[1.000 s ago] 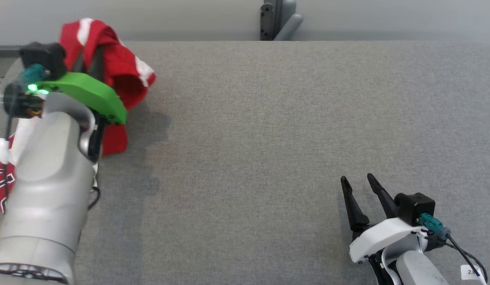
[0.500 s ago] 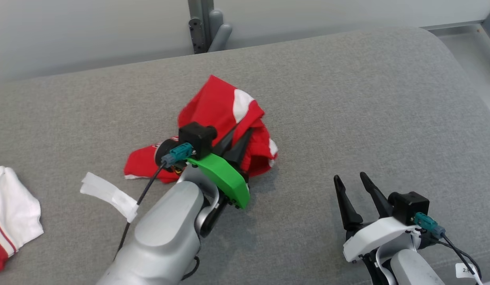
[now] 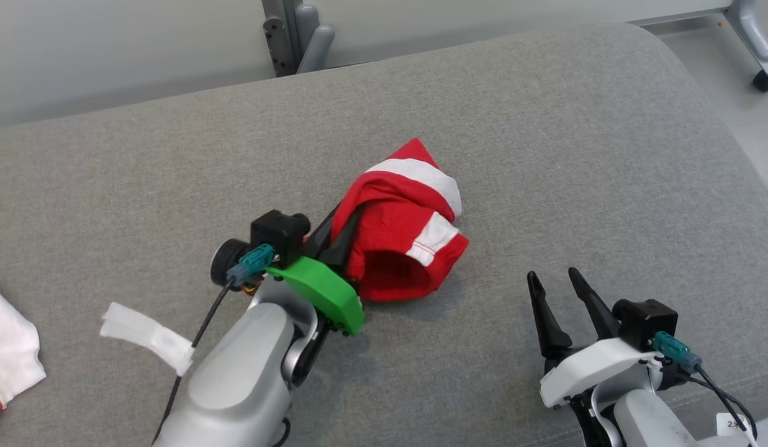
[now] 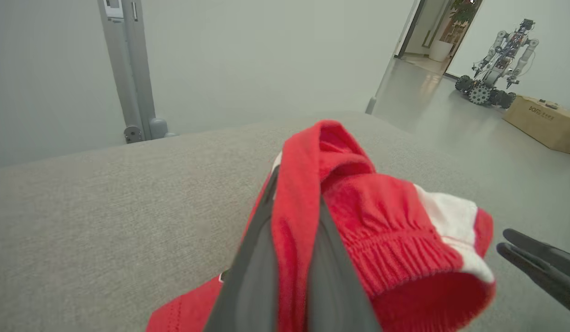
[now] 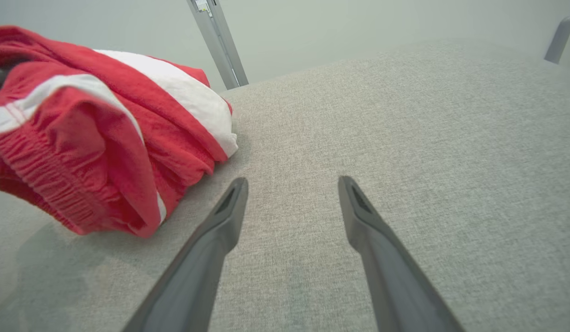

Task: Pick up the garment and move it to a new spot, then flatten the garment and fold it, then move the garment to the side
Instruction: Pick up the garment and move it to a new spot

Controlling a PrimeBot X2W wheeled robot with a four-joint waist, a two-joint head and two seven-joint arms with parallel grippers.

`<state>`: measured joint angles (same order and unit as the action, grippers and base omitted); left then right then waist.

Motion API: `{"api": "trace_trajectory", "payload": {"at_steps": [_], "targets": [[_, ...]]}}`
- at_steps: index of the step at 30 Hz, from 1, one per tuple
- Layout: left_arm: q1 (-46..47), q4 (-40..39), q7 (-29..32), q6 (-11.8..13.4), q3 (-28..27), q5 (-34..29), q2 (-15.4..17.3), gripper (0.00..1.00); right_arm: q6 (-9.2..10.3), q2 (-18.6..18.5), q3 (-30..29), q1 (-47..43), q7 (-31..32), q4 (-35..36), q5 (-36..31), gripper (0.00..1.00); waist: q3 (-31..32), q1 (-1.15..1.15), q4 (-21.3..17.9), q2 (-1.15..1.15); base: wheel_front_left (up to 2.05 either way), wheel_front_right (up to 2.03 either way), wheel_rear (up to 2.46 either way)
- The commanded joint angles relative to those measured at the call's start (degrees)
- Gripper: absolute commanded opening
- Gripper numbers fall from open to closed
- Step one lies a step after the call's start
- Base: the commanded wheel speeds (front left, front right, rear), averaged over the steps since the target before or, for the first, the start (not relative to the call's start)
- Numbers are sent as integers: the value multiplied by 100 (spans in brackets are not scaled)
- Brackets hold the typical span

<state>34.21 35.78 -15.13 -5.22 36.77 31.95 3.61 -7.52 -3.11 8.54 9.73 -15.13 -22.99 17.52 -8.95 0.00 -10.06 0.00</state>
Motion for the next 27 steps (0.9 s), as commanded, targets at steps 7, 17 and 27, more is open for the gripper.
{"api": "trace_trajectory", "payload": {"at_steps": [7, 17, 27], "targets": [[-696, 344, -1, 69, -693, -408, 332, 100, 6, -2, 23, -75, -3, -26, 1, 100, 245, 0, 220, 0, 0, 0, 0], [-1850, -26, -2, 238, -1869, -776, 444, 100, 7, -6, 6, -304, -3, 0, -25, 100, 695, 0, 313, 0, 0, 0, 0], [-3172, -1264, -1, 371, -3184, -1643, 126, 100, 7, 4, -228, -580, -3, 273, -228, 100, 918, 0, 439, 0, 0, 0, 0]]}}
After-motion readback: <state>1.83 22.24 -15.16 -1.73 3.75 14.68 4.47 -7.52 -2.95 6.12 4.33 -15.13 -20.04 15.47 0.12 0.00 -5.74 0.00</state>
